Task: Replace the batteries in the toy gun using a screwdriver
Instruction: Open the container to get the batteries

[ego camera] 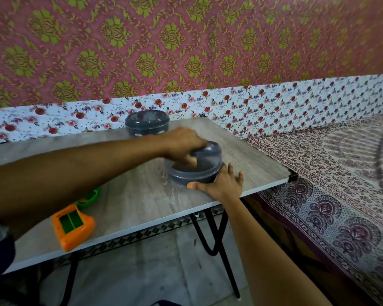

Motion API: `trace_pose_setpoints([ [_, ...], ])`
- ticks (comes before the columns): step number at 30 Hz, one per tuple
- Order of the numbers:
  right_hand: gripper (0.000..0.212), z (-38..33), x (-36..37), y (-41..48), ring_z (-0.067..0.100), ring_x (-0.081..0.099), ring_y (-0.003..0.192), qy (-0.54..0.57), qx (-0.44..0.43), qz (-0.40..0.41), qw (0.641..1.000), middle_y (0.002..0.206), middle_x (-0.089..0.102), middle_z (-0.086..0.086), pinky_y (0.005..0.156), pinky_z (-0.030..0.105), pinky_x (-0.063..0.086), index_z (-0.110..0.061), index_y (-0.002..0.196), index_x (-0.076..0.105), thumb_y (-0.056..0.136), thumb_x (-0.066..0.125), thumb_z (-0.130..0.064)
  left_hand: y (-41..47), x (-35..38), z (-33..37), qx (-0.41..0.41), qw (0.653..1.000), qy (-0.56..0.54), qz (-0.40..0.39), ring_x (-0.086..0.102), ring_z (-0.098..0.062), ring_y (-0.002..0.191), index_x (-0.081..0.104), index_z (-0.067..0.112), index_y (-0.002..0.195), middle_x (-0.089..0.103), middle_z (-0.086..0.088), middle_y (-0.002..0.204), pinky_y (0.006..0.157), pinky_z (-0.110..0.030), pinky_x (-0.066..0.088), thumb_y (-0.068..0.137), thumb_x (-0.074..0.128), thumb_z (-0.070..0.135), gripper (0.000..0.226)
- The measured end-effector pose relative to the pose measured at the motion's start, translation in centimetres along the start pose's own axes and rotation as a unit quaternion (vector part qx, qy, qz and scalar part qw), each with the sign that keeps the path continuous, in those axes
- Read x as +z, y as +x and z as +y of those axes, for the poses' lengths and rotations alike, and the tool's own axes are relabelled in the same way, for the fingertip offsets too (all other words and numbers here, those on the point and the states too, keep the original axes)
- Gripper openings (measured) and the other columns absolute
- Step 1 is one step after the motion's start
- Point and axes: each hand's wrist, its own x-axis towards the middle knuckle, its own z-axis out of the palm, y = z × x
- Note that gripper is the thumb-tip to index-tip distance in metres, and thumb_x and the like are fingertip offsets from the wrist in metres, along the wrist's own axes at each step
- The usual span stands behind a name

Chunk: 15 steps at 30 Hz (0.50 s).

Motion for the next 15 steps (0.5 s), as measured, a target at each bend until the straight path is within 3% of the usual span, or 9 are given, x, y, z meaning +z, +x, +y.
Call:
trace_pose_setpoints([
  [3,0.132,-0.2,0.0,-0.1,0.025,0.001,0.147,-0.002,0.003,-0.004,1.000,0.159,0.008,0.009,0.118,0.048,-0.004,-0.014,0.151,0.004,0.052,0.049,-0.090,0.6,-1.3,-1.1,-0.003,0.998,-0.046,0.031,0.044,-0.016,0.080,0.056,0.014,0.110,0.048,0.002,0.085,0.066,-0.027,0.030,0.085,0.063,0.032,0.032],
  [5,0.133,-0.2,-0.1,-0.3,0.027,0.000,0.147,0.010,0.006,-0.017,1.000,0.159,0.004,0.011,0.118,0.047,-0.003,-0.012,0.150,0.000,0.054,0.051,-0.089,1.1,-1.0,-1.3,-0.031,0.993,-0.092,0.065,0.046,-0.016,0.081,0.058,0.014,0.108,0.054,0.001,0.089,0.066,-0.028,0.032,0.082,0.067,0.030,0.031],
  [9,0.134,0.3,-1.2,-0.4,0.029,0.007,0.146,0.100,-0.006,-0.032,0.994,0.158,0.006,0.013,0.120,0.044,0.004,-0.006,0.149,-0.006,0.058,0.066,-0.074,0.5,1.4,-4.1,-0.164,0.938,-0.267,0.147,0.061,-0.020,0.095,0.062,0.011,0.105,0.067,-0.008,0.107,0.085,-0.033,0.049,0.076,0.075,0.022,0.034],
  [12,0.144,1.0,-1.8,-0.1,0.033,0.019,0.143,0.213,-0.020,-0.043,0.976,0.157,0.014,0.014,0.118,0.047,0.014,-0.010,0.146,-0.019,0.053,0.077,-0.064,-0.2,4.3,-7.0,-0.252,0.864,-0.388,0.199,0.062,-0.024,0.101,0.060,0.007,0.108,0.066,-0.011,0.110,0.093,-0.041,0.050,0.074,0.077,0.013,0.038],
  [14,0.158,1.4,-1.8,0.2,0.034,0.029,0.139,0.246,-0.037,-0.028,0.968,0.155,0.024,0.011,0.114,0.051,0.025,-0.020,0.145,-0.023,0.034,0.075,-0.074,0.1,6.2,-8.3,-0.316,0.772,-0.482,0.267,0.062,-0.027,0.103,0.059,0.004,0.113,0.065,-0.014,0.112,0.095,-0.042,0.050,0.077,0.074,0.006,0.039],
  [15,0.159,1.6,-1.8,0.3,0.033,0.033,0.137,0.246,-0.051,-0.022,0.968,0.154,0.027,0.009,0.113,0.051,0.028,-0.023,0.146,-0.021,0.031,0.074,-0.076,0.5,7.0,-8.7,-0.349,0.710,-0.532,0.303,0.062,-0.028,0.104,0.058,0.006,0.115,0.064,-0.015,0.114,0.094,-0.044,0.050,0.078,0.072,0.005,0.040],
])
